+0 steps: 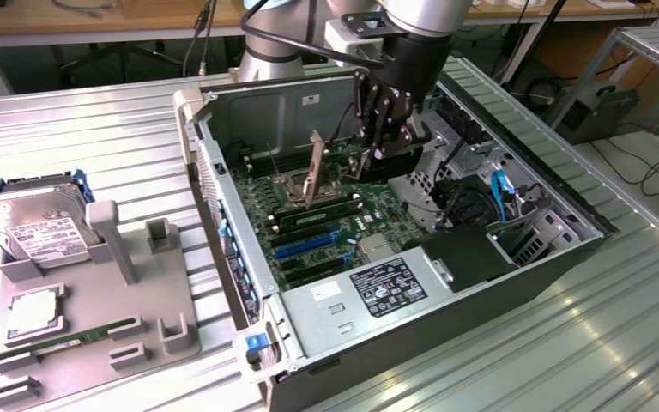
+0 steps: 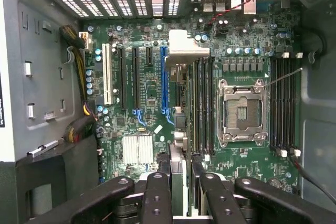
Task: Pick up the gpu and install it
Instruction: 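Insert the gpu into the slot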
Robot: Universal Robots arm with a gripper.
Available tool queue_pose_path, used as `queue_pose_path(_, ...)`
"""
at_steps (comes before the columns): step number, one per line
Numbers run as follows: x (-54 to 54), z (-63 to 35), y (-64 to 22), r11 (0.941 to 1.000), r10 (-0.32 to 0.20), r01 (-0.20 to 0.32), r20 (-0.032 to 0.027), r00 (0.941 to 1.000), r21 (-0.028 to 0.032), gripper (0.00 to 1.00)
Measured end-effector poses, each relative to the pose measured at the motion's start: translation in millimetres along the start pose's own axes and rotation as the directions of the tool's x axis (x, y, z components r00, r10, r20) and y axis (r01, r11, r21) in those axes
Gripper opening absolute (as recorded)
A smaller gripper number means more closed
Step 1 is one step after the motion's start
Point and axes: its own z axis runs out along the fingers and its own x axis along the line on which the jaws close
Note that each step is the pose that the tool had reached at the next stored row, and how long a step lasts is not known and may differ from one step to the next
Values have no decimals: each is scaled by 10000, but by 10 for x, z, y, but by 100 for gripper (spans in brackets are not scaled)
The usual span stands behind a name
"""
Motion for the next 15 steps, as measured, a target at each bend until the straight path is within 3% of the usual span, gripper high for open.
queue_pose_path(15,11,19,90,10000,0,0,1,10000,1,26)
